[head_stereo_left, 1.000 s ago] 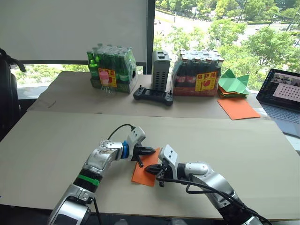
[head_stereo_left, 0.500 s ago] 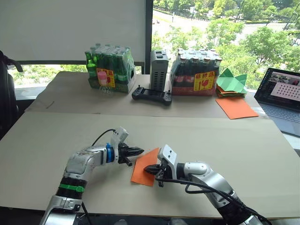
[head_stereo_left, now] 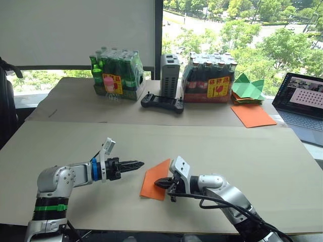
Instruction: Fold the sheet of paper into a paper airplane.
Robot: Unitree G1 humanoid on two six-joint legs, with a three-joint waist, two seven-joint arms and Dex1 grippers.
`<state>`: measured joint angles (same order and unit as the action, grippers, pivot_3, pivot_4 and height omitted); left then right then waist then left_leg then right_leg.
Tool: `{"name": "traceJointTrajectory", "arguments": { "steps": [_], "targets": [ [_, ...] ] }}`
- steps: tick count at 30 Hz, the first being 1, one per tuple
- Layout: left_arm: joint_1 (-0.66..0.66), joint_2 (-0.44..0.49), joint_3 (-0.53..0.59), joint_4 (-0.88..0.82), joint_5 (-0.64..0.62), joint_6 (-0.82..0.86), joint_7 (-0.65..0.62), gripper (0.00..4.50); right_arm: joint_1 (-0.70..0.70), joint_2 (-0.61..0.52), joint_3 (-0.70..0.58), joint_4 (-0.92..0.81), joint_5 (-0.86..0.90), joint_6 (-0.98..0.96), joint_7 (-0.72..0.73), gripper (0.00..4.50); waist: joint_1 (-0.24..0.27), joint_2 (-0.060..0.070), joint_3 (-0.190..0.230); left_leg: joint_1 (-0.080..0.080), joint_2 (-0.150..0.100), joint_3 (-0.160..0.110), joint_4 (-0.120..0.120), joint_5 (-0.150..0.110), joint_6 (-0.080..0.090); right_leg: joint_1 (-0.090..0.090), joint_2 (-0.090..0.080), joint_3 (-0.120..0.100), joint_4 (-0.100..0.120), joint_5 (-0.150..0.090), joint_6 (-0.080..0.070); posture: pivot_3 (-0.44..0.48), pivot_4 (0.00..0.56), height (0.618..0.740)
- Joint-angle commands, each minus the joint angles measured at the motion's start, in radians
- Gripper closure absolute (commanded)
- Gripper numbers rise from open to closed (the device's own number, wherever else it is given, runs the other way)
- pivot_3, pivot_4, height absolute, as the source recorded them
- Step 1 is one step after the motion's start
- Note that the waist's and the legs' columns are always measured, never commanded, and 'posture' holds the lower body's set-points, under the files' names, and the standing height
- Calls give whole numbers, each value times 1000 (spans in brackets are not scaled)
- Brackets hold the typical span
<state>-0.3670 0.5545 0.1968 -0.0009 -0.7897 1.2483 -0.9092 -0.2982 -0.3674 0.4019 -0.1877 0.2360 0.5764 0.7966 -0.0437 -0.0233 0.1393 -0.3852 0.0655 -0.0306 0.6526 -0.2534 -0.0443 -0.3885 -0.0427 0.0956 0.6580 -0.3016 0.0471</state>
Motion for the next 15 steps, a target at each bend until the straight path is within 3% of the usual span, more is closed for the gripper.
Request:
{"name": "traceJointTrajectory", "arguments": {
  "steps": [1,15],
  "targets": [
    [7,13,-1,-14,-21,2,0,2316,18,-8,16,-3,-9,17,2,4480,0,0,0,0,0,0,0,0,0,0,0,0,0,0,0,0,150,740],
    [-4,1,-71,54,10,-39,-6,2316,31,-22,11,-24,-7,31,-4,4480,1,0,0,0,0,0,0,0,0,0,0,0,0,0,0,0,150,740]
  ]
}}
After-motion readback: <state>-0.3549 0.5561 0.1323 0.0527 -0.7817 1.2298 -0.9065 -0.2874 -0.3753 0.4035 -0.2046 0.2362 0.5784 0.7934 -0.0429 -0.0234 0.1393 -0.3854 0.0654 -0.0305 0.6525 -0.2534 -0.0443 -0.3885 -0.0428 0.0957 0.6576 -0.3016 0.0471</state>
